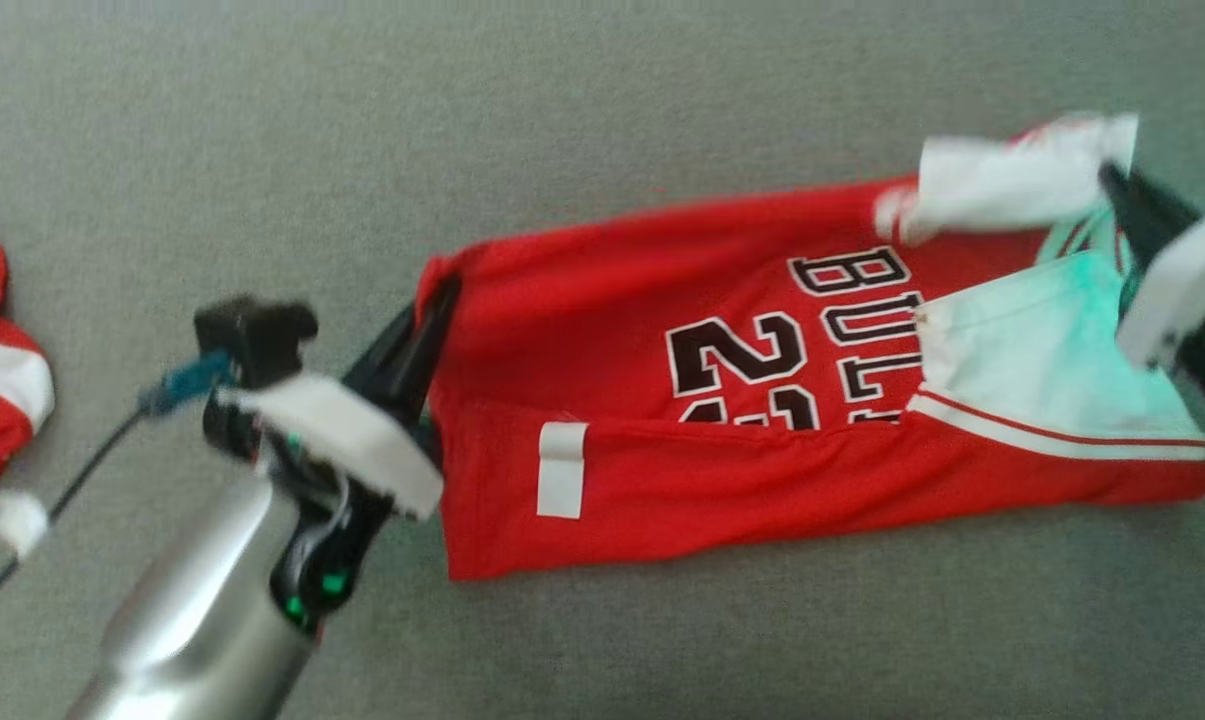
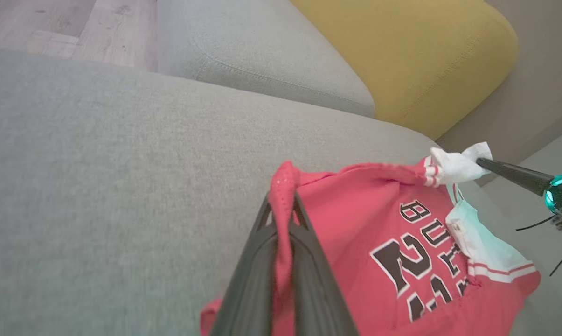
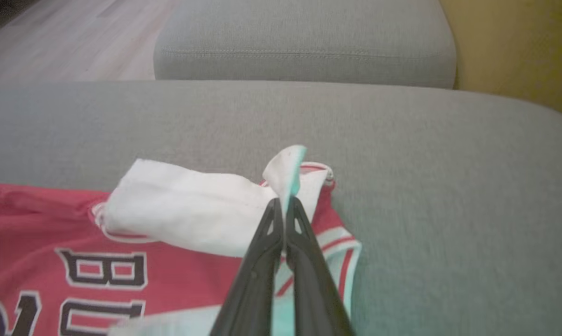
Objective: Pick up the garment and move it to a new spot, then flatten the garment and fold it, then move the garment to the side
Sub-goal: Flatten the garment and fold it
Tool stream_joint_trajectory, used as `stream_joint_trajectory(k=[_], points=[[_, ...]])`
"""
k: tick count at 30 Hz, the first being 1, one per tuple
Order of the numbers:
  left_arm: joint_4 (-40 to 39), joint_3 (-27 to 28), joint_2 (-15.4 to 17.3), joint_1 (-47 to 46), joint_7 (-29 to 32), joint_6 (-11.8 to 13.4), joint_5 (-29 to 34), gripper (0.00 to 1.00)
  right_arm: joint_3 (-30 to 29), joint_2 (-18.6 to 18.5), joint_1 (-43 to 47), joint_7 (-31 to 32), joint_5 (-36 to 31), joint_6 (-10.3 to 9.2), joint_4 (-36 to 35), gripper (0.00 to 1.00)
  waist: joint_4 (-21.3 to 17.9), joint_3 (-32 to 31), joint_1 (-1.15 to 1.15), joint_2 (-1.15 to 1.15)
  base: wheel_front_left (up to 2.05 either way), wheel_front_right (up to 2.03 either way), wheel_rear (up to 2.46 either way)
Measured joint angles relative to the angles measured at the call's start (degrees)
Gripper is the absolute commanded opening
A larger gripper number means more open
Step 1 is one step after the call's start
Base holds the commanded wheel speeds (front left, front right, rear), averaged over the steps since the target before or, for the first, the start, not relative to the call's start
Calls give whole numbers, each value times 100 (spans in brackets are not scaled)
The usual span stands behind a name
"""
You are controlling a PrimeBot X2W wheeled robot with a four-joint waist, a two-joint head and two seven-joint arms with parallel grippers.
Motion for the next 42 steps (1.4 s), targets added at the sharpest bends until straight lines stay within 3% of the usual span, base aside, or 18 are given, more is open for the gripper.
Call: stream_joint_trajectory(k=[6,11,12,13,15,18,23,27,29,36,42], points=[[-583,57,279,863,-203,354,42,0,-282,5,978,187,73,0,-638,0,-231,-206,-1,0,0,0,0],[-795,42,318,1307,-224,509,42,0,-322,221,1330,253,27,0,-759,0,-364,-255,0,0,0,0,0],[-811,35,325,1386,-252,567,45,19,-332,291,1379,254,1,0,-773,47,-384,-266,0,0,0,0,0],[-812,29,332,1462,-281,652,62,46,-335,352,1409,255,-25,0,-783,100,-398,-281,1,0,0,0,0],[-786,-21,407,1584,-338,782,247,100,-303,371,1462,378,-176,0,-800,100,-419,-304,0,0,0,0,0],[-728,24,470,1692,-706,1007,523,100,-361,379,1578,521,-211,0,-846,100,-425,-323,0,0,0,0,0],[-804,425,276,1747,-1900,1376,954,100,-842,441,1584,642,-305,0,-982,100,-409,-317,0,0,0,0,0],[-907,636,11,1920,-2039,1561,1771,100,-1072,754,1377,783,-583,0,-749,100,-376,-272,1,0,0,0,0],[-1123,920,-325,2024,-2049,1557,2107,100,-1078,878,1208,851,-724,0,-495,100,-325,-253,1,0,0,0,0],[-1220,1496,-1210,2409,-2056,1088,3155,100,-1128,948,845,901,-1394,0,527,100,-60,-238,1,0,0,0,0],[-1114,1880,-1513,2692,-2056,631,3544,100,-1243,910,582,987,-1412,0,1027,100,142,-294,0,0,0,0,0]])
